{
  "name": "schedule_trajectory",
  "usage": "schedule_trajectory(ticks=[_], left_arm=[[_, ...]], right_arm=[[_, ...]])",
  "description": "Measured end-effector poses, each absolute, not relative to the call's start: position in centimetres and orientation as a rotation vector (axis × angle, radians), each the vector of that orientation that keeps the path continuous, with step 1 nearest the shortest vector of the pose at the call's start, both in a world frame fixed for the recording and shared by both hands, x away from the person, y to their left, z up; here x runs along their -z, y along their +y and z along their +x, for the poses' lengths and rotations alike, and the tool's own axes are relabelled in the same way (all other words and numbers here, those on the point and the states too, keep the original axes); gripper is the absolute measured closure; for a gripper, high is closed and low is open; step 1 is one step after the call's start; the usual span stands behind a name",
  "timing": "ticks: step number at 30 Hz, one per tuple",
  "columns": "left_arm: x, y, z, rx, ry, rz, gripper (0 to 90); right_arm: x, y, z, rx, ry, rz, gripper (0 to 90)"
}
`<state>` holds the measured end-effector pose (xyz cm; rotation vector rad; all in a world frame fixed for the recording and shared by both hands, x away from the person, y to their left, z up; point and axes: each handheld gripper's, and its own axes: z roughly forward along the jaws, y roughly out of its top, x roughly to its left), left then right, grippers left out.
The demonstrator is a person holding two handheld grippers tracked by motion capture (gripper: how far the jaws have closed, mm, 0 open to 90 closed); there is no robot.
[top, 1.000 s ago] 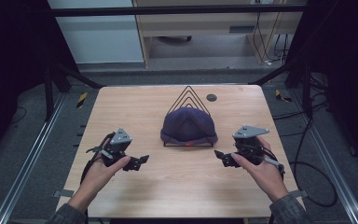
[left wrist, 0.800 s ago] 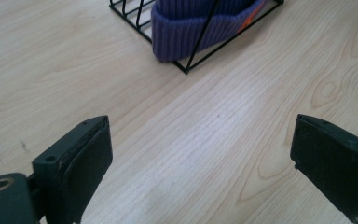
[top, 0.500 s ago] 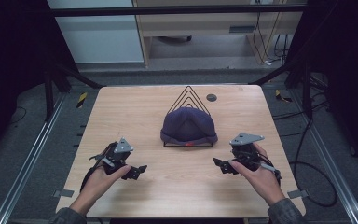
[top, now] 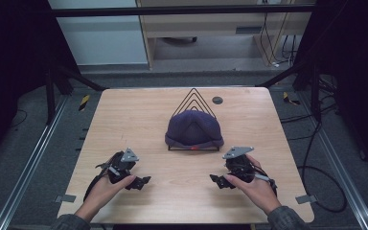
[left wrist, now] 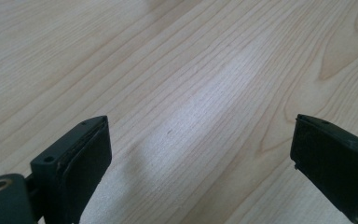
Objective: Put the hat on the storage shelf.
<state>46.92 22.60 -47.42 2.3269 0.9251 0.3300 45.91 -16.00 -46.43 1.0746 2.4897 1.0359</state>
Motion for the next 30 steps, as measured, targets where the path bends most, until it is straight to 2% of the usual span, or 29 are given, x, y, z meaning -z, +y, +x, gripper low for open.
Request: schedule_trajectory(ticks=[18, 21, 25, 30], left_arm=[[49.5, 23.1, 47.2, -0.317, 0.950, 2.376, 3.2], [49.8, 22.9, 46.9, -0.333, 0.946, 2.352, 0.0], [49.9, 22.8, 46.8, -0.336, 0.943, 2.341, 0.0], [49.9, 22.9, 46.8, -0.332, 0.932, 2.342, 0.0]], right_arm=[[49.6, -13.5, 46.6, -0.994, 2.535, 1.117, 8.3], [50.1, -13.3, 46.4, -0.968, 2.519, 1.095, 6.7], [50.6, -12.7, 45.8, -0.945, 2.492, 1.032, 3.1], [51.1, -12.8, 45.3, -1.023, 2.447, 1.007, 3.1]])
